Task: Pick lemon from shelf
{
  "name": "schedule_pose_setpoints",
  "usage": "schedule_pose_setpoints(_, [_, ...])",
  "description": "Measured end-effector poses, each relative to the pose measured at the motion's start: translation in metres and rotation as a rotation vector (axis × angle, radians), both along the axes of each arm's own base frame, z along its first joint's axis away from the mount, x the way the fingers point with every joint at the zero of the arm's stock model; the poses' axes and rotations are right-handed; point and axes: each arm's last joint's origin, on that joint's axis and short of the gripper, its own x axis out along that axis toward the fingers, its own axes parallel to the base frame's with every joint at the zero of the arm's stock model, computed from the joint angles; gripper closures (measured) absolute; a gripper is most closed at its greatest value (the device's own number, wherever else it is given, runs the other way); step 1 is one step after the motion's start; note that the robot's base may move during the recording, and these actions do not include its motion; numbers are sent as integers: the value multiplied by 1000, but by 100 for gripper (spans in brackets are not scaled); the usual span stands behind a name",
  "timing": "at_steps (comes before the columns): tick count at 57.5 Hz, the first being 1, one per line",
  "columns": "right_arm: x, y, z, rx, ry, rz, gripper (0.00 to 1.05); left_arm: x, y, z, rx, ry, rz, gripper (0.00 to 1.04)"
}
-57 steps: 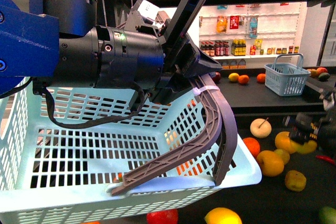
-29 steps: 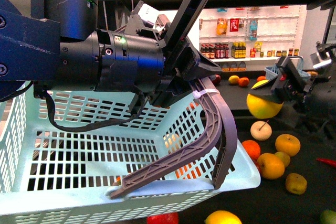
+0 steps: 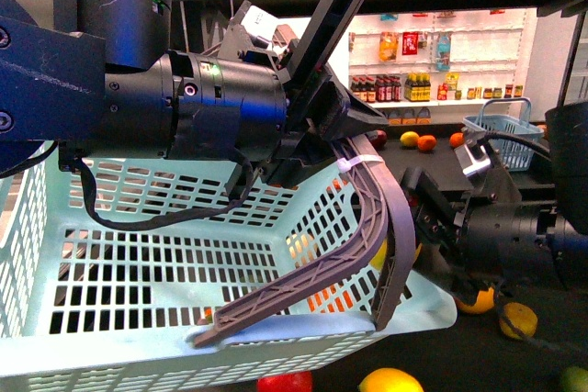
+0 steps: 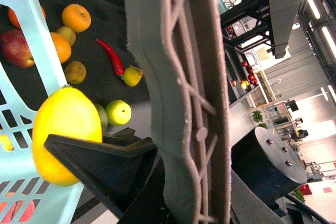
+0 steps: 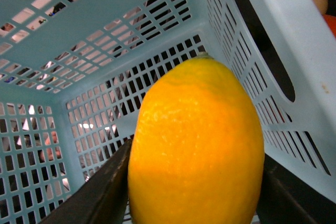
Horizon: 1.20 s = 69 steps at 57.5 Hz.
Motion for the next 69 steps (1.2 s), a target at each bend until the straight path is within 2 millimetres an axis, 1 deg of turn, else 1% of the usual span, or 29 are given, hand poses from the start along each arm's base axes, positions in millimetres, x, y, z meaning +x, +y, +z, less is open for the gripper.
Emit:
schedule_pose_setpoints(1, [0, 1, 0, -2, -1, 2, 35, 0, 0, 0, 0, 0, 0, 95])
schedule_pose_setpoints(4, [-1, 3, -1, -6, -10, 14, 25, 0, 0, 0, 0, 0, 0, 95])
schedule_pose_setpoints(9, [-1, 4, 0, -12, -18, 18, 14, 0, 0, 0, -1, 1, -3, 95])
schedule_pose_setpoints(10, [-1, 4, 0, -21, -23, 14, 7, 0, 0, 0, -1, 1, -2, 95])
schedule_pose_setpoints(11, [0, 3, 0, -23, -27, 10, 4, 0, 0, 0, -1, 1, -3, 95])
schedule_pose_setpoints(13, [0, 1, 0, -25, -32, -5, 1, 0, 0, 0, -1, 1, -2, 95])
schedule_pose_setpoints(16, [3, -5, 2, -22, -47, -39, 2, 0, 0, 0, 1, -1, 3, 95])
schedule_pose_setpoints(20, [10, -22, 7, -21, -73, -127, 2, 0, 0, 0, 0, 1, 4, 95])
schedule_pose_setpoints(22, [16, -38, 9, -40, -87, -215, 2, 0, 0, 0, 0, 1, 4, 95])
schedule_pose_setpoints(23, [21, -51, 10, -53, -83, -285, 2, 0, 0, 0, 0, 0, 4, 95])
schedule_pose_setpoints(26, [31, -73, 5, -127, -60, -417, 2, 0, 0, 0, 0, 0, 4, 95])
schedule_pose_setpoints(28, [34, -81, -2, -181, -41, -482, 2, 0, 0, 0, 0, 1, 4, 95])
schedule_pose_setpoints(30, [39, -91, -15, -267, 5, -539, 2, 0, 0, 0, 0, 1, 4, 95])
schedule_pose_setpoints(31, [40, -93, -18, -296, 16, -545, 2, 0, 0, 0, 0, 1, 4, 95])
schedule_pose_setpoints(33, [44, -98, -36, -404, 78, -573, 2, 0, 0, 0, 0, 1, 3, 95])
schedule_pose_setpoints(36, [46, -100, -55, -513, 143, -571, 2, 0, 0, 0, 0, 1, 0, 95])
schedule_pose_setpoints(38, [48, -102, -74, -608, 193, -549, 2, 0, -1, 0, 0, 1, -2, 95])
schedule_pose_setpoints(42, [49, -103, -100, -734, 221, -508, 2, 0, -1, 0, -1, 2, -5, 95])
schedule_pose_setpoints(46, [50, -102, -120, -805, 240, -429, 2, 0, 0, 0, -2, 3, -4, 95])
schedule_pose_setpoints(50, [51, -102, -135, -864, 235, -360, 2, 0, 0, 0, -1, 2, 1, 95])
schedule_pose_setpoints(55, [51, -100, -149, -895, 215, -273, 2, 0, 0, 0, 0, 1, 0, 95])
schedule_pose_setpoints(62, [51, -95, -176, -928, 169, -124, 2, 0, 0, 0, 0, 2, 1, 95])
schedule_pose_setpoints(65, [50, -90, -184, -926, 154, -76, 2, 0, 0, 0, 0, 1, 1, 95])
schedule_pose_setpoints(69, [50, -84, -189, -917, 128, -32, 2, 0, 0, 0, 0, 1, 1, 95])
